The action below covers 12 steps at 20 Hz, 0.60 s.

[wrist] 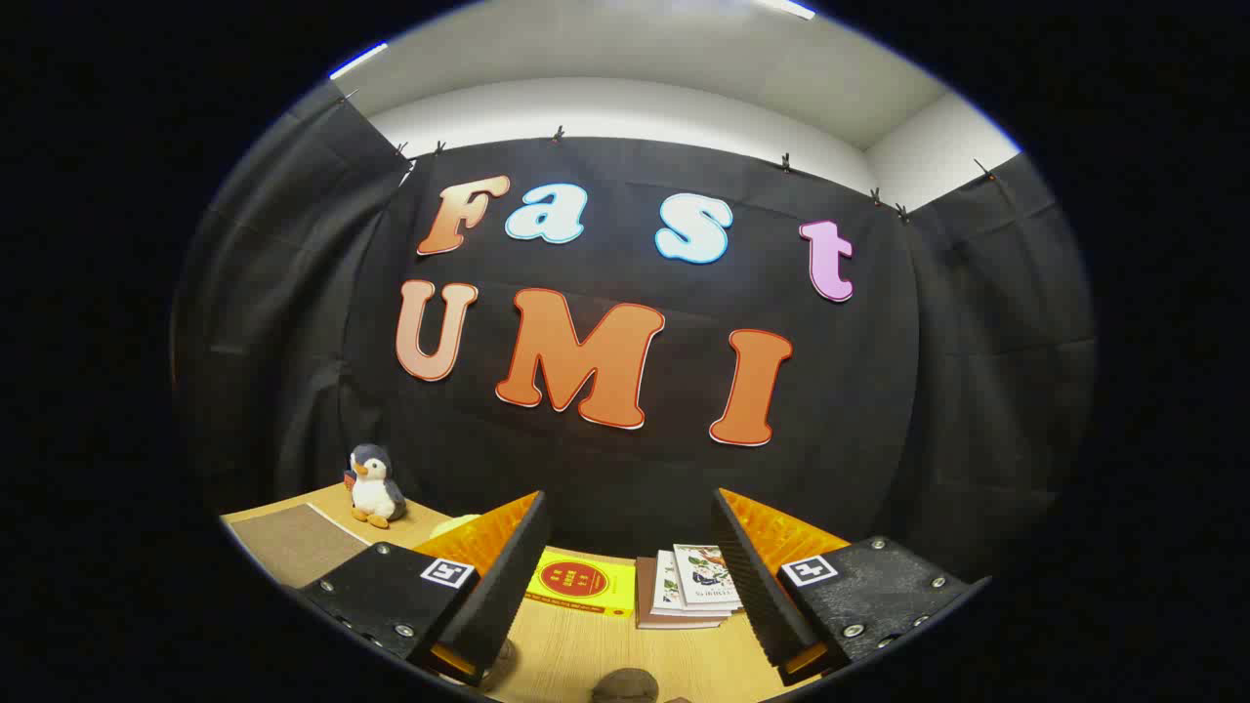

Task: Open the storage box then place both shoes into the box .Put the left shoe in first, then the right shoe, with the right side of both shoes facing outward in a uniform manner.

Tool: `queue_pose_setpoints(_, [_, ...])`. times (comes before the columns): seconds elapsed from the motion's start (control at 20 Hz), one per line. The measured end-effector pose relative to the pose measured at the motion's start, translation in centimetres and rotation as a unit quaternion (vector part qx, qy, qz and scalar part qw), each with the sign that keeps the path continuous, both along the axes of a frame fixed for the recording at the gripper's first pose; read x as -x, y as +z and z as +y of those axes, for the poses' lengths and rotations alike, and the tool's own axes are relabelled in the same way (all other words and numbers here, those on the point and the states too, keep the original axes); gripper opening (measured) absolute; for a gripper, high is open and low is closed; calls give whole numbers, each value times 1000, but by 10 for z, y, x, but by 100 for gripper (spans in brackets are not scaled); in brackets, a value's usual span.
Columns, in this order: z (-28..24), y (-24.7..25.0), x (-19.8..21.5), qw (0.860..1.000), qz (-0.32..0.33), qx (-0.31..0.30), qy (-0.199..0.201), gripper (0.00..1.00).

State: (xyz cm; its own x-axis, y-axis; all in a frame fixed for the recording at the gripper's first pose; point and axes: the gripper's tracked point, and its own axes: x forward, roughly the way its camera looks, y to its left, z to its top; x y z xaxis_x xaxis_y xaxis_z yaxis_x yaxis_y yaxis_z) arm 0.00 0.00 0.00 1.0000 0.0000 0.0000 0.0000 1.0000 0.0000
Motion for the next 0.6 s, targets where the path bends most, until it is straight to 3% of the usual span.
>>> queue_pose_setpoints(0.6, [2,-3,-15,1000,-5,5,5,97])
